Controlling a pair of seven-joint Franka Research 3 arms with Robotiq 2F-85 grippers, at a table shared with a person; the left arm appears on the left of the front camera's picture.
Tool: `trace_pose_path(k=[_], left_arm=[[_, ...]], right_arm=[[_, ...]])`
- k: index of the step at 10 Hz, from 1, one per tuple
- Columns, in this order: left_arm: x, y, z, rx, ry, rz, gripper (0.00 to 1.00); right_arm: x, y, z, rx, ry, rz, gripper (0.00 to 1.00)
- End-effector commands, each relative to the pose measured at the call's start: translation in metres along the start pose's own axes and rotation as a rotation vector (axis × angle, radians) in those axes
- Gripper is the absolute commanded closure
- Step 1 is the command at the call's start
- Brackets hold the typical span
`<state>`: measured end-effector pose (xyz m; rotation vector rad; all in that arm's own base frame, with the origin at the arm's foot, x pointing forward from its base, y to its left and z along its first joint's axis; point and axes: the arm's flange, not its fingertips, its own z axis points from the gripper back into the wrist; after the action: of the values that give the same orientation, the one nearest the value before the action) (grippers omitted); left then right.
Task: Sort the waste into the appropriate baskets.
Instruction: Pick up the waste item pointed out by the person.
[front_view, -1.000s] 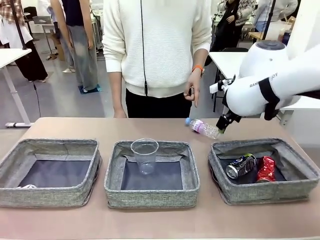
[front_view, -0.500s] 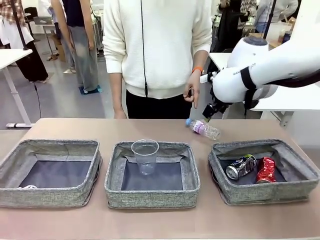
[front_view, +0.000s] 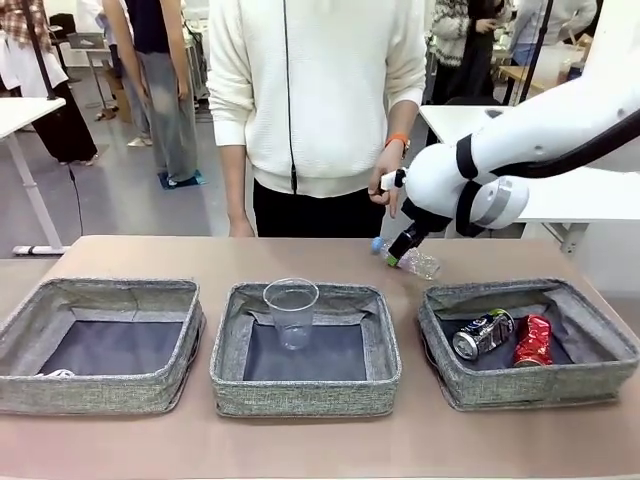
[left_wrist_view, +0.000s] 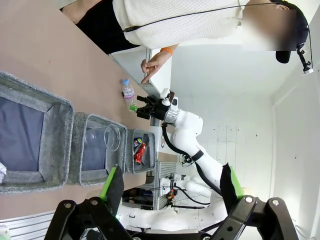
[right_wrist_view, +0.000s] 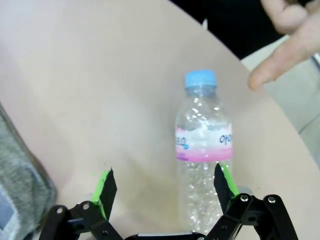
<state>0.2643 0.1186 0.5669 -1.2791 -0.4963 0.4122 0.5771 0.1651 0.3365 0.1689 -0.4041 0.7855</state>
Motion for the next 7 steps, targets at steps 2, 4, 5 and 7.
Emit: trace_pose_path(k=[2, 4, 5, 7], left_arm=[[0.000, -0.001, 0.001, -0.017, 0.003, -0.021, 0.00], [0.000, -0.001, 0.001, -0.017, 0.003, -0.021, 0.00], [0.000, -0.001, 0.001, -0.017, 0.003, -0.021, 0.00], [0.000, -0.001, 0.001, -0.017, 0.003, -0.021, 0.00]], right_arm=[[-0.010, -0.016, -0.010, 0.003, -0.076, 0.022, 0.00], [-0.012, -0.023, -0.024, 0.029, -0.060, -0.004, 0.00], [-0.015, -0.026, -0.026, 0.036, -0.070, -0.016, 0.00], [-0.020, -0.030, -0.028, 0.024, -0.085, -0.044, 0.00]])
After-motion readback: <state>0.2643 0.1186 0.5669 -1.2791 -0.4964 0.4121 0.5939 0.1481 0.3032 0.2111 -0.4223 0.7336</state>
